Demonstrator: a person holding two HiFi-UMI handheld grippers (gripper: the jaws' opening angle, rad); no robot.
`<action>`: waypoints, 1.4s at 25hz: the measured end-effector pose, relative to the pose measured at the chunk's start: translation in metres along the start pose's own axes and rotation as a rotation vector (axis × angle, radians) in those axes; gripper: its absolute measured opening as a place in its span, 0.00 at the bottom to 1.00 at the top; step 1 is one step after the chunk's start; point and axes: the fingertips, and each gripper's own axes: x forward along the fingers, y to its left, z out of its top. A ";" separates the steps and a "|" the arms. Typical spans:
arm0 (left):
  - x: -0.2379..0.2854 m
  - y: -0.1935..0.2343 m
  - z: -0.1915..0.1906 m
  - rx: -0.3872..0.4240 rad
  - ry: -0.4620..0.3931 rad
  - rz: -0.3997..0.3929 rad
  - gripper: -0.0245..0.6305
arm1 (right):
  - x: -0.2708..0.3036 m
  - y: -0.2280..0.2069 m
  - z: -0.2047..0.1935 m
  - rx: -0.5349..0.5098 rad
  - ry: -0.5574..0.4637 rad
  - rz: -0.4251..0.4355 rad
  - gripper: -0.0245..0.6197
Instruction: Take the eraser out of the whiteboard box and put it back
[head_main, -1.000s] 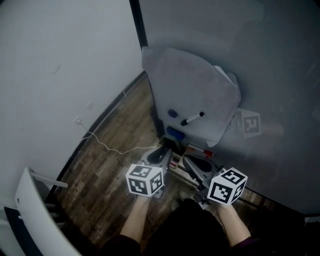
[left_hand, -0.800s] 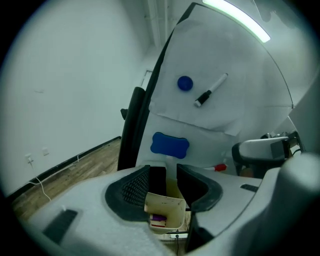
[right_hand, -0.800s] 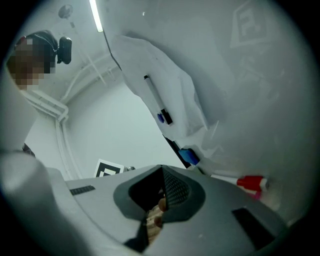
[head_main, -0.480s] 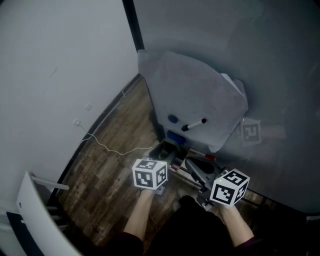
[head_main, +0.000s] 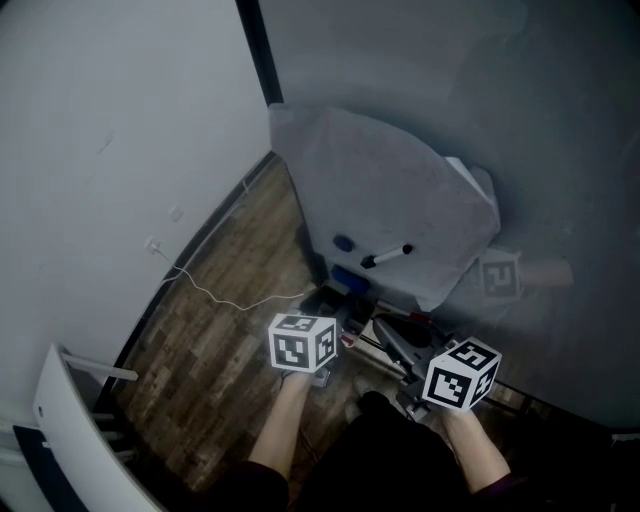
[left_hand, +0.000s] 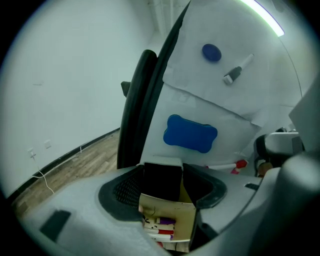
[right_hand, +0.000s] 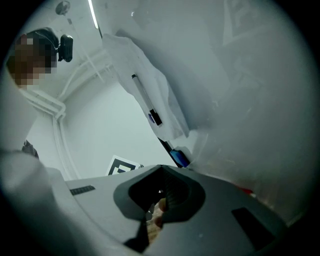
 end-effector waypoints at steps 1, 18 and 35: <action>0.000 0.001 0.000 -0.003 0.000 0.001 0.37 | 0.000 -0.001 0.000 0.001 0.001 -0.001 0.04; 0.000 0.005 0.001 -0.014 -0.026 0.026 0.34 | 0.003 -0.005 -0.001 -0.003 0.010 0.003 0.04; -0.064 -0.015 0.046 0.051 -0.164 0.040 0.33 | 0.007 0.020 0.013 -0.016 -0.042 0.047 0.04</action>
